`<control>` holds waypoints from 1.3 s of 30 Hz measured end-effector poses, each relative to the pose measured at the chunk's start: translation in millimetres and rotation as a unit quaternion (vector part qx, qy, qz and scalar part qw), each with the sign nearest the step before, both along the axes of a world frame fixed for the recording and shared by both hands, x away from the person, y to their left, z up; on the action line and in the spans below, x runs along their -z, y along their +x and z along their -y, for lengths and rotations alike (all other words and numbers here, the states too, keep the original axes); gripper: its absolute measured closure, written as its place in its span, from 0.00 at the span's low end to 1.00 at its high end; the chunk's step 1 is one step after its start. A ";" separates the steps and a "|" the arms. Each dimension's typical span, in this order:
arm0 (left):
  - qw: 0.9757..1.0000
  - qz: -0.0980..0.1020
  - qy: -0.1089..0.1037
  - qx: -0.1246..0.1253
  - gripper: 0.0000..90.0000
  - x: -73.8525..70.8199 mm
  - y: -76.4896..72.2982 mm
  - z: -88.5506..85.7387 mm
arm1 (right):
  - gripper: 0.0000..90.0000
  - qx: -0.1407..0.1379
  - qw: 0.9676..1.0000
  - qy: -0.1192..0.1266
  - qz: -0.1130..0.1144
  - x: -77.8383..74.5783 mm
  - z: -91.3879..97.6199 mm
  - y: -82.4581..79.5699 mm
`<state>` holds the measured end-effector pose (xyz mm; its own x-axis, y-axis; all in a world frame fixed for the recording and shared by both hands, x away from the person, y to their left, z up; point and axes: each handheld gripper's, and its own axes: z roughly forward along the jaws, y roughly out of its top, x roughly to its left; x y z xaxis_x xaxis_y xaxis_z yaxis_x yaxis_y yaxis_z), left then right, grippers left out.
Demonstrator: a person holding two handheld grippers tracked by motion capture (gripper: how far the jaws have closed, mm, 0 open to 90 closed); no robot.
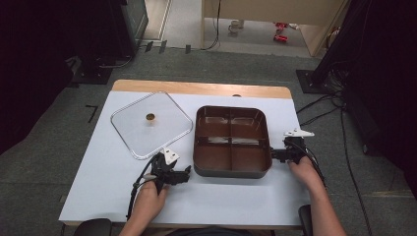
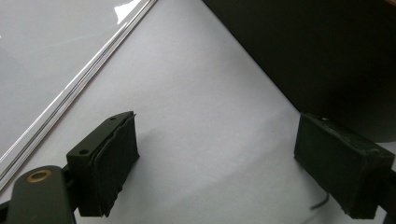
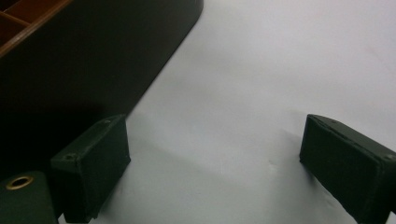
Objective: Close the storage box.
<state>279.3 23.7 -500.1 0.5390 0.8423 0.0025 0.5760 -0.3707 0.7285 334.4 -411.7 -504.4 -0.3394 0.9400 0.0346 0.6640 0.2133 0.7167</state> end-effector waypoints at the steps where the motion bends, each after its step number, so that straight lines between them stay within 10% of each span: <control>1: 1.000 0.000 0.000 0.000 0.15 0.0 0.0 0.0 | 0.09 0.000 1.000 0.000 0.000 0.0 0.0 0.0; 39: 1.000 0.000 0.003 0.001 0.15 -0.1 0.1 0.7 | 0.09 0.000 1.000 0.000 -0.001 0.0 0.1 0.1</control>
<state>279.4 23.0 -500.0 0.5403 0.8414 0.0077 0.5751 -0.3759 0.7266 334.5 -411.7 -504.4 -0.3392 0.9400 0.0358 0.6651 0.2127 0.7158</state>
